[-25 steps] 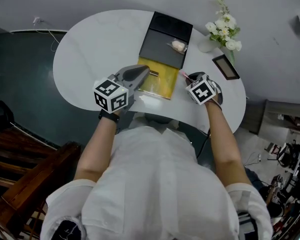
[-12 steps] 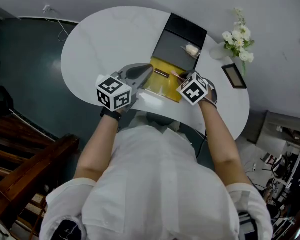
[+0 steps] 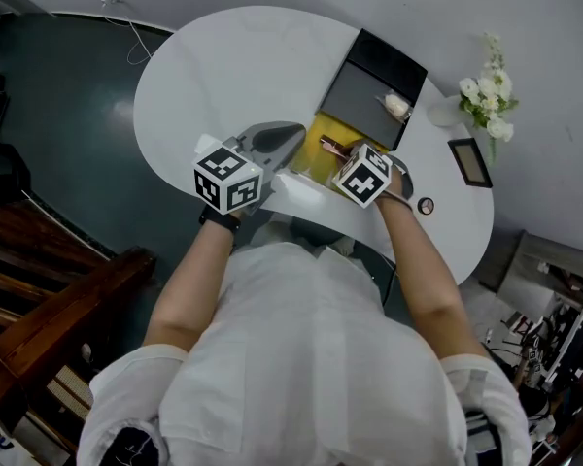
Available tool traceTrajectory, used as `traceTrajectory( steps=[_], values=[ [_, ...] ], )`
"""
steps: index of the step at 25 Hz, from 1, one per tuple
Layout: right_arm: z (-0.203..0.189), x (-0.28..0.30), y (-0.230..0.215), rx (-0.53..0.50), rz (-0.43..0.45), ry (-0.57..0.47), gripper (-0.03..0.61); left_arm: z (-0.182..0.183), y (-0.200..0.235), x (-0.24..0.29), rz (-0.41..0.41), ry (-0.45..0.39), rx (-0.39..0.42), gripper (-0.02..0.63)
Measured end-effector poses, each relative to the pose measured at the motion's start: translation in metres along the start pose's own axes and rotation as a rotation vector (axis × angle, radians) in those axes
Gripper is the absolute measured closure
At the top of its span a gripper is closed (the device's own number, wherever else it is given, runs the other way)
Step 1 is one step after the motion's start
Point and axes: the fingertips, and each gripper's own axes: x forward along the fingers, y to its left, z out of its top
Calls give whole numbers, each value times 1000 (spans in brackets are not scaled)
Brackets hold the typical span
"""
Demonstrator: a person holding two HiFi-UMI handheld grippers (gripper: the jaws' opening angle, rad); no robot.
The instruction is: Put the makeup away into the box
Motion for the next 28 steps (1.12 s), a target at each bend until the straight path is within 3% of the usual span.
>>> traceTrajectory(
  steps=[14, 28],
  values=[
    [10, 30, 19, -44, 41, 15, 531, -2, 15, -14, 37, 1, -15, 591],
    [8, 34, 21, -44, 25, 2, 531, -5, 9, -18, 38, 4, -8, 591]
  ],
)
